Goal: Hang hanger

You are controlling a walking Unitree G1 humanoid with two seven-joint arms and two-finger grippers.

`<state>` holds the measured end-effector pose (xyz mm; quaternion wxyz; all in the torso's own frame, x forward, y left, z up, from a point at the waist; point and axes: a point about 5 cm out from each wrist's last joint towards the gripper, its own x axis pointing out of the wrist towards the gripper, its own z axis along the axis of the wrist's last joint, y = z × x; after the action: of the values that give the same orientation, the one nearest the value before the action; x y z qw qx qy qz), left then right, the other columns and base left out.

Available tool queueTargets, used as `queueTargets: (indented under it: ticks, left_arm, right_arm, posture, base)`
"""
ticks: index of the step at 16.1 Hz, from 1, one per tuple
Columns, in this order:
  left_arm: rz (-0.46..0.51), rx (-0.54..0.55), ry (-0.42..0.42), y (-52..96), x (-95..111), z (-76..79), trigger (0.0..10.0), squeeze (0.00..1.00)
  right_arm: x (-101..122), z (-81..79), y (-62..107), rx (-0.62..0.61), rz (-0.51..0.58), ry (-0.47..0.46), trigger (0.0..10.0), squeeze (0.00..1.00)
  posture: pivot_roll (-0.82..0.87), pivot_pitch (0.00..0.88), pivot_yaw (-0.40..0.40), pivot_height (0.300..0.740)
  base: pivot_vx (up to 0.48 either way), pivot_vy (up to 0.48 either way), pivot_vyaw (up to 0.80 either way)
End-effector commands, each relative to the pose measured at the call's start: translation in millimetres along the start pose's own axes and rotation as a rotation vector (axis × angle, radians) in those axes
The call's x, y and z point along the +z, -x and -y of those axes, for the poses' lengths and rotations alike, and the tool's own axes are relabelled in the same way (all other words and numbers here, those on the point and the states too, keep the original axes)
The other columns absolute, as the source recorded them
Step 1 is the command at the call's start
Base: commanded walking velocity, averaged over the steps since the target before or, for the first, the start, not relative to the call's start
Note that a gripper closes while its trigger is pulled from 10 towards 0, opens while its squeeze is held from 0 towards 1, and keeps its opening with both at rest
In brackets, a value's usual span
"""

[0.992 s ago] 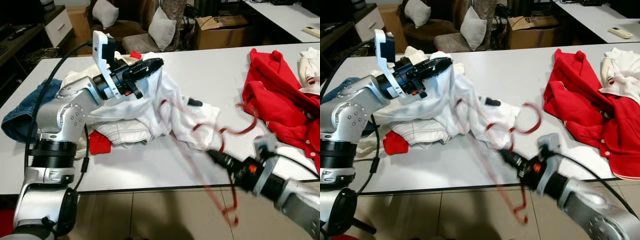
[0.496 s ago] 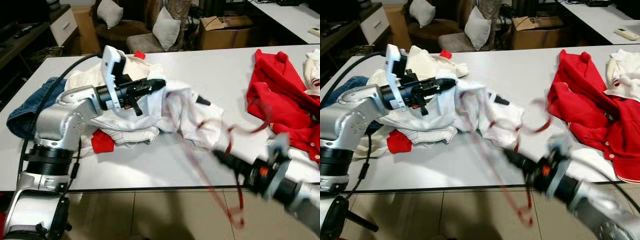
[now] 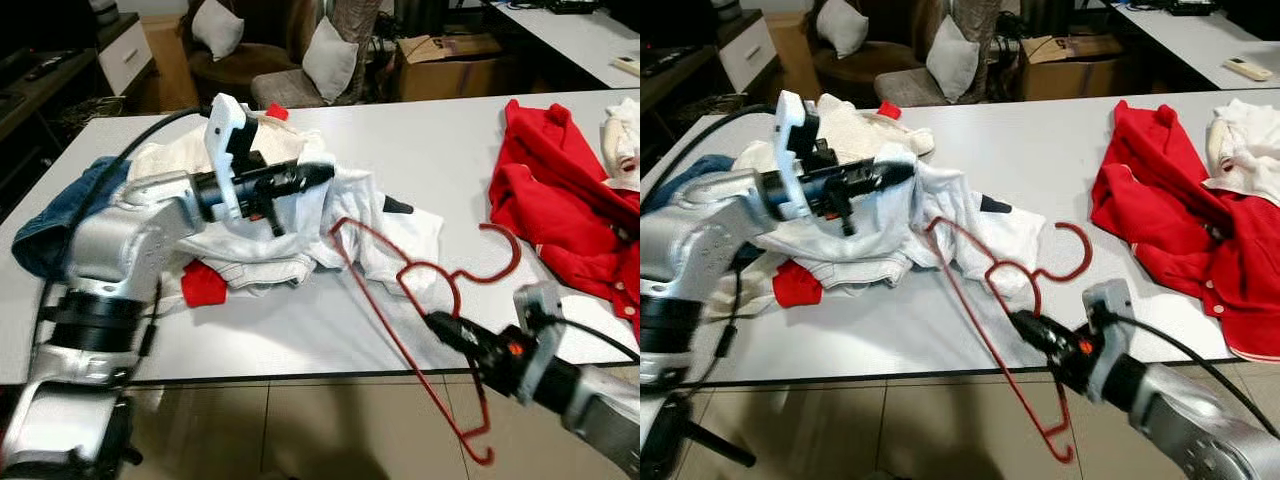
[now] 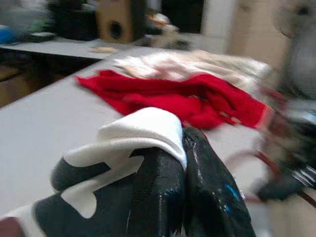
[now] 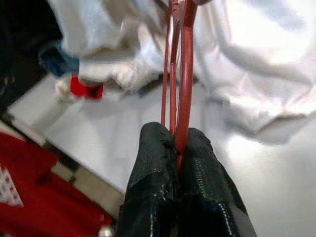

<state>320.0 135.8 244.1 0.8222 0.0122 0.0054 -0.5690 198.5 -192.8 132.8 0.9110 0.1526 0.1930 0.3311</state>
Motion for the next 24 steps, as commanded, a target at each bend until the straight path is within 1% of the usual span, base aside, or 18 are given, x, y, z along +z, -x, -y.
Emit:
queueTargets:
  ticks: [1,3,4,6,7,8,9,11,13,14,15,16,17,19,21,22,23,24]
  left_arm:
    - [-0.049,-0.092,0.006,2.4,-3.5,11.0,0.0,0.00]
    - [-0.145,-0.161,0.024,6.9,-15.2,20.6,0.0,0.00]
    - [-0.174,-0.158,-0.002,7.5,-19.1,20.8,0.0,0.00]
    - [-0.075,-0.052,-0.025,-0.2,-7.6,9.5,0.0,0.00]
    - [-0.003,0.007,-0.030,-4.0,1.9,3.4,0.0,0.00]
    - [0.071,0.081,-0.020,-6.6,11.5,-5.1,0.0,0.00]
    - [0.082,0.070,-0.014,-5.5,15.6,-6.1,0.0,0.00]
    - [0.026,-0.005,-0.025,-2.5,9.8,2.0,0.0,0.00]
    - [-0.027,-0.028,-0.023,-0.4,3.8,4.3,0.0,0.00]
    - [-0.101,-0.051,-0.037,2.0,-4.0,6.4,0.0,0.00]
    - [-0.188,-0.062,-0.040,5.4,-14.7,7.4,0.0,0.00]
    - [-0.219,-0.059,-0.047,6.7,-18.6,6.8,0.0,0.00]
    - [-0.240,-0.054,-0.030,8.0,-22.9,5.7,0.0,0.00]
    - [-0.229,-0.092,0.012,6.5,-25.5,10.2,0.0,0.00]
    - [-0.216,-0.142,0.042,2.9,-26.1,16.7,0.0,0.00]
    - [-0.209,-0.142,0.049,1.9,-26.2,16.8,0.0,0.00]
    - [-0.214,-0.164,0.063,0.5,-27.9,18.8,0.0,0.00]
    - [-0.229,-0.181,0.069,0.8,-29.6,20.5,0.0,0.00]
  right_arm:
    - [7.0,-1.0,-2.3,0.009,0.043,-0.026,10.0,0.00]
    - [9.2,-2.9,-10.9,0.022,0.101,-0.094,10.0,0.00]
    - [9.4,-3.1,-15.4,0.022,0.125,-0.136,10.0,0.00]
    - [5.2,-8.0,-23.3,0.044,0.108,-0.150,10.0,0.00]
    - [0.3,-13.9,-26.3,0.077,0.063,-0.132,10.0,0.00]
    - [-7.4,-17.6,-28.4,0.087,-0.010,-0.083,10.0,0.00]
    - [-11.0,-14.5,-30.5,0.054,-0.030,-0.084,10.0,0.00]
    - [-5.2,-8.9,-33.5,0.016,0.008,-0.107,10.0,0.00]
    - [2.1,-5.5,-36.5,-0.012,0.067,-0.136,10.0,0.00]
    - [8.8,1.9,-39.8,-0.070,0.136,-0.193,10.0,0.00]
    - [17.4,13.2,-45.0,-0.143,0.265,-0.339,10.0,0.00]
    - [20.0,14.8,-47.0,-0.147,0.314,-0.408,10.0,0.00]
    - [21.6,7.6,-52.9,-0.102,0.351,-0.475,10.0,0.00]
    - [21.1,-7.2,-68.3,-0.026,0.388,-0.588,10.0,0.00]
    - [26.5,-13.2,-86.5,0.010,0.449,-0.758,10.0,0.00]
    - [28.3,-14.4,-90.5,0.020,0.461,-0.794,10.0,0.00]
    - [34.2,-15.8,-101.2,0.041,0.481,-0.862,10.0,0.00]
    - [36.9,-15.1,-106.0,0.035,0.485,-0.870,10.0,0.00]
  posture:
    - [-0.14,0.000,0.117,0.740]
    - [-0.14,0.000,0.117,0.740]
    - [-0.14,0.000,0.116,0.740]
    - [-0.13,0.000,0.116,0.740]
    - [-0.13,0.000,0.116,0.740]
    - [-0.13,0.000,0.117,0.740]
    - [-0.14,0.000,0.122,0.740]
    - [-0.14,0.000,0.124,0.740]
    - [-0.14,0.000,0.129,0.740]
    - [-0.14,0.000,0.130,0.740]
    - [-0.14,0.000,0.131,0.740]
    - [-0.14,0.000,0.131,0.740]
    - [-0.14,0.000,0.131,0.740]
    - [-0.14,0.000,0.134,0.740]
    - [-0.14,0.000,0.137,0.740]
    - [-0.14,0.000,0.139,0.740]
    - [-0.14,0.000,0.139,0.740]
    - [-0.14,0.000,0.139,0.740]
  base:
    - [0.000,0.000,0.00]
    - [0.000,0.000,0.00]
    - [0.000,0.000,0.00]
    - [0.000,0.000,0.00]
    - [0.000,0.000,0.00]
    - [0.000,0.000,0.00]
    - [0.000,0.000,0.00]
    - [0.000,0.000,0.00]
    - [0.000,0.000,0.00]
    - [0.000,0.000,0.00]
    - [0.000,0.000,0.00]
    - [0.000,0.000,0.00]
    - [0.000,0.000,0.00]
    - [0.000,0.000,0.00]
    - [0.000,0.000,0.00]
    - [0.000,0.000,0.00]
    - [0.000,0.000,0.00]
    - [0.000,0.000,0.00]
